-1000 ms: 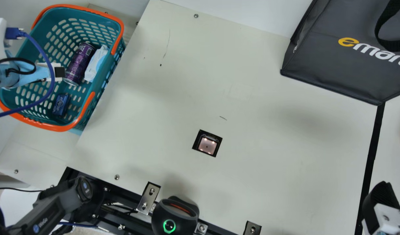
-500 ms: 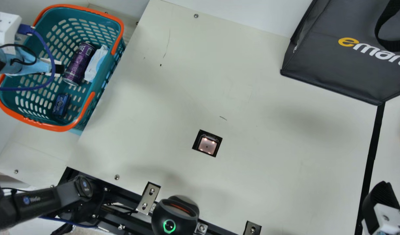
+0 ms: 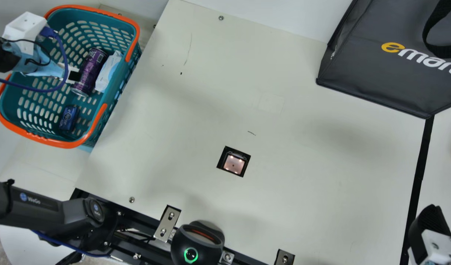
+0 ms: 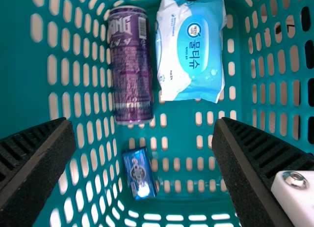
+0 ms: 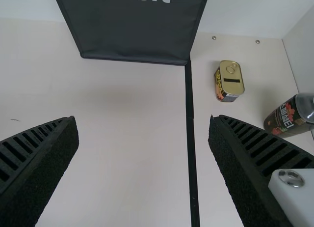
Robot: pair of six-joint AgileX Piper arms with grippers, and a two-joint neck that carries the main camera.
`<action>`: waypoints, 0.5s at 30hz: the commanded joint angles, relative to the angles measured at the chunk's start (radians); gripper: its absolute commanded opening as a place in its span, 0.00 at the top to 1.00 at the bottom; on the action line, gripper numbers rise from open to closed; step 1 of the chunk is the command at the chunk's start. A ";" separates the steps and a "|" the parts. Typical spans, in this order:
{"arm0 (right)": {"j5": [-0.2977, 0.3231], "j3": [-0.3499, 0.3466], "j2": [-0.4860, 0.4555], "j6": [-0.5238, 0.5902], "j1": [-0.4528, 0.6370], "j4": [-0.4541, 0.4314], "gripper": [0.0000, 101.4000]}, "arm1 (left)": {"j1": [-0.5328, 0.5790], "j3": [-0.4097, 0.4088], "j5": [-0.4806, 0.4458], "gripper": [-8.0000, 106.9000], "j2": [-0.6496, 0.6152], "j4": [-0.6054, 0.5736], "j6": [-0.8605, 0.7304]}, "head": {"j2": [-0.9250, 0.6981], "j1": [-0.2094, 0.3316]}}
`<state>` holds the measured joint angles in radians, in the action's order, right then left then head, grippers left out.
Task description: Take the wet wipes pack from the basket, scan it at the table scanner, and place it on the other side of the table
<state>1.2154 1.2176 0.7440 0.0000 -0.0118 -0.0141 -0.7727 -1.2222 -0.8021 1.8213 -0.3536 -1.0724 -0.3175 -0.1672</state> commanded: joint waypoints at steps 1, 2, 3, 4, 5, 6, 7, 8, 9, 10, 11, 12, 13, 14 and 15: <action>0.000 0.000 0.000 0.000 0.000 0.000 0.06 | 0.003 -0.013 -0.004 0.15 0.027 -0.010 -0.025 | -0.004 0.029; 0.000 0.000 0.000 0.000 0.000 0.000 0.06 | 0.004 -0.018 -0.006 0.15 0.037 -0.015 -0.035 | -0.004 0.029; 0.000 0.000 0.000 0.000 0.000 0.000 0.06 | 0.006 -0.024 -0.007 0.15 0.047 -0.020 -0.044 | -0.004 0.029; 0.000 0.000 0.000 0.000 0.000 0.000 0.06 | 0.007 -0.028 -0.009 0.15 0.056 -0.024 -0.055 | -0.004 0.029; 0.000 0.000 0.000 0.000 0.000 0.000 0.06 | 0.009 -0.032 -0.010 0.15 0.065 -0.030 -0.066 | -0.004 0.029; 0.000 0.000 0.000 0.000 0.000 0.000 0.06 | 0.011 -0.036 -0.011 0.15 0.073 -0.034 -0.076 | -0.004 0.029; 0.000 0.000 0.000 0.000 0.000 0.000 0.06 | 0.014 -0.039 -0.012 0.15 0.080 -0.038 -0.085 | -0.004 0.029; 0.000 0.000 0.000 0.000 0.000 0.000 0.06 | 0.016 -0.042 -0.012 0.15 0.088 -0.041 -0.094 | -0.004 0.029; 0.000 0.000 0.000 0.000 0.000 0.000 0.06 | 0.019 -0.045 -0.012 0.15 0.096 -0.044 -0.101 | -0.004 0.029; 0.000 0.000 0.000 0.000 0.000 0.000 0.06 | 0.023 -0.047 -0.013 0.15 0.103 -0.047 -0.109 | -0.004 0.029; 0.000 0.000 0.000 0.000 0.000 0.000 0.06 | 0.026 -0.049 -0.013 0.15 0.111 -0.049 -0.115 | -0.004 0.029; 0.000 0.000 0.000 0.000 0.000 0.000 0.06 | 0.031 -0.050 -0.013 0.15 0.118 -0.052 -0.122 | -0.004 0.029; 0.000 0.000 0.000 0.000 0.000 0.000 0.06 | 0.034 -0.051 -0.014 0.15 0.125 -0.056 -0.129 | -0.004 0.029; 0.000 0.000 0.000 0.000 0.000 0.000 0.06 | 0.038 -0.051 -0.014 0.15 0.131 -0.059 -0.135 | -0.004 0.029; 0.000 0.000 0.000 0.000 0.000 0.000 0.06 | 0.043 -0.051 -0.012 0.15 0.136 -0.062 -0.141 | -0.004 0.029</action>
<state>1.2154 1.2176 0.7440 0.0000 -0.0118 -0.0141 -0.7334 -1.2732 -0.8145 1.9518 -0.4129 -1.2086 -0.3175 -0.1672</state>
